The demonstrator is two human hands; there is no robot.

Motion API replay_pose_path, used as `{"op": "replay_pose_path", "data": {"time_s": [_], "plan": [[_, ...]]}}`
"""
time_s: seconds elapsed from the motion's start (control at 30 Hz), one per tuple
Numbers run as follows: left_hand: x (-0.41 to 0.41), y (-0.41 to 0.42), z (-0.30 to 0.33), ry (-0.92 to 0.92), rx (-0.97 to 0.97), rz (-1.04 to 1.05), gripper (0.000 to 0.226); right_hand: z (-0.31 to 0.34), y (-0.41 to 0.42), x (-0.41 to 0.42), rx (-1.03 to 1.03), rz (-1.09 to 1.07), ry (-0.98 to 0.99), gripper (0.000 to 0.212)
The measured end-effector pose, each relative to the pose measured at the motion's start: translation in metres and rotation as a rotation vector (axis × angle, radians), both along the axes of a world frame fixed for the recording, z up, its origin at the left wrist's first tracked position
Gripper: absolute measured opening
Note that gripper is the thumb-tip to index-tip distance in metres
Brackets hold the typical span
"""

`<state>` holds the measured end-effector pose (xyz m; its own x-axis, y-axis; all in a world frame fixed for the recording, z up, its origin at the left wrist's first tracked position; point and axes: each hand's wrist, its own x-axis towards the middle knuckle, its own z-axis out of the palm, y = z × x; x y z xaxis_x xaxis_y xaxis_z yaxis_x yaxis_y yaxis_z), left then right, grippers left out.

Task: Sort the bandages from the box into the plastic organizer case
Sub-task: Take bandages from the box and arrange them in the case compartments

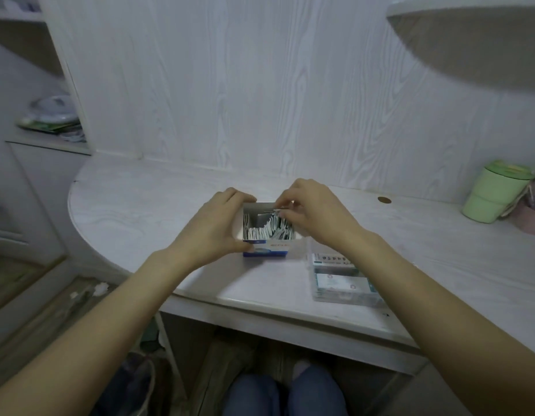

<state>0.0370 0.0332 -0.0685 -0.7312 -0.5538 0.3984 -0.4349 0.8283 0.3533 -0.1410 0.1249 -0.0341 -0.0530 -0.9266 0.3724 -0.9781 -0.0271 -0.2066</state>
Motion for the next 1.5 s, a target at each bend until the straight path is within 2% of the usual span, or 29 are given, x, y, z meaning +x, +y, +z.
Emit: {"op": "replay_pose_path", "data": {"time_s": [0.13,0.37,0.57,0.73,0.93,1.1,1.2,1.27,1.33,1.5], "plan": [[0.010,0.013,-0.014,0.086,-0.038,-0.033,0.080,-0.005,0.016,0.021,0.063,0.107,0.097,0.019],[0.011,0.024,-0.021,0.089,-0.171,0.003,0.077,-0.019,0.013,0.045,0.078,0.062,0.377,0.022],[0.012,0.024,-0.022,0.078,-0.162,-0.004,0.072,-0.025,0.007,0.054,0.062,0.039,0.407,0.018],[0.013,0.017,-0.018,0.088,-0.096,-0.023,0.078,-0.017,0.011,0.052,-0.034,-0.001,0.322,0.022],[0.015,0.012,-0.021,0.129,-0.107,-0.032,0.079,-0.025,0.000,0.052,-0.027,-0.011,0.415,0.025],[0.014,0.011,-0.018,0.114,-0.094,-0.044,0.077,-0.028,-0.006,0.051,-0.079,0.027,0.529,0.012],[0.015,0.010,-0.017,0.109,-0.088,-0.043,0.076,-0.024,-0.006,0.051,-0.069,0.116,0.523,0.029],[0.016,0.010,-0.017,0.105,-0.080,-0.051,0.076,-0.022,-0.008,0.051,-0.086,0.128,0.550,0.030],[0.016,0.010,-0.017,0.108,-0.073,-0.053,0.077,-0.024,-0.011,0.047,-0.044,0.114,0.582,0.012],[0.015,0.009,-0.016,0.105,-0.066,-0.054,0.078,-0.017,-0.007,0.051,0.106,0.092,0.665,0.016]]}}
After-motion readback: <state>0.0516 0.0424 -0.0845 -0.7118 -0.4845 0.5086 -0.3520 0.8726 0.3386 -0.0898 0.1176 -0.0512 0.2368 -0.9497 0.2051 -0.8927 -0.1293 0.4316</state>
